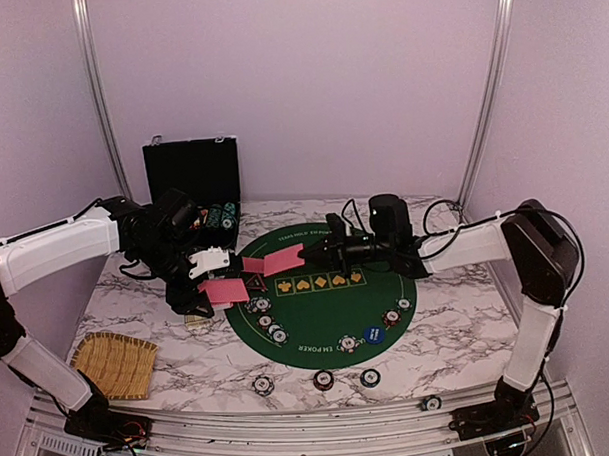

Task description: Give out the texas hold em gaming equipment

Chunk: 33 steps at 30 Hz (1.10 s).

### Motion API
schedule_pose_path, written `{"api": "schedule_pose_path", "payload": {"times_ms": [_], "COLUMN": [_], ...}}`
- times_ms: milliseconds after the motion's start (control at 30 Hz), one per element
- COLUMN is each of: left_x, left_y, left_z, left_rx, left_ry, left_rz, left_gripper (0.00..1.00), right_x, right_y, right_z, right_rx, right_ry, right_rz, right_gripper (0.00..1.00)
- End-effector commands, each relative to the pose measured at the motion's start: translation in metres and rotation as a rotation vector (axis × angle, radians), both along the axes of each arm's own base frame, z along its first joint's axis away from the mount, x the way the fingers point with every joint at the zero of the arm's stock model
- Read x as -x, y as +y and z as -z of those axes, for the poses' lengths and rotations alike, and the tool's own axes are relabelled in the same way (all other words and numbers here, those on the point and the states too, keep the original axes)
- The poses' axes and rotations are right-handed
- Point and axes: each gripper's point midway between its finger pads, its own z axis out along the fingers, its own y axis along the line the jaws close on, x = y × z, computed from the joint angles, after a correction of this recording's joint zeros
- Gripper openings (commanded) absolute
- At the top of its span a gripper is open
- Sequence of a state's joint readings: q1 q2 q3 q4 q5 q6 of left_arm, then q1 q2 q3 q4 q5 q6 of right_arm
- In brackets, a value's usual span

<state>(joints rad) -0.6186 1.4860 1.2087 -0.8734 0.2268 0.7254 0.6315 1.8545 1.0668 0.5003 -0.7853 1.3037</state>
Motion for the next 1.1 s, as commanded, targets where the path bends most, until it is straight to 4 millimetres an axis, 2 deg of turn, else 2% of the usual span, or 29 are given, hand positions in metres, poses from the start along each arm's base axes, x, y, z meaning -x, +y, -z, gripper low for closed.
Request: {"api": "schedule_pose_path", "payload": {"times_ms": [0,233,500,600,733,1067], "left_x": [0.003,0.005,0.006,0.007,0.008,0.008], "left_y": [0.002,0.0,-0.002,-0.001,-0.001,-0.001], "left_z": [-0.008,-0.011,-0.014,-0.015,-0.015,-0.014], "left_rx": [0.016,0.034,0.05,0.052,0.052,0.049], "left_ry": [-0.009,-0.007,-0.004,-0.006,-0.008,-0.004], "left_rz": [0.005,0.009,0.011,0.013,0.014,0.014], "left_gripper": [0.38,0.38,0.38,0.38,0.38,0.37], "right_x": [-0.027,-0.059,-0.122,-0.143,-0.163,-0.203], "right_y": [-0.033,-0.063,-0.12,-0.132,-0.14,-0.135], "right_z": [-0.018,-0.015,0.031,0.044,0.061,0.098], "right_rx": [0.007,0.049,0.233,0.295,0.375,0.431], "right_ry": [-0.059,-0.077,-0.061,-0.069,-0.062,-0.049], "right_rz": [0.05,0.107,0.244,0.277,0.299,0.311], "right_gripper": [0.0,0.0,0.0,0.0,0.0,0.0]}}
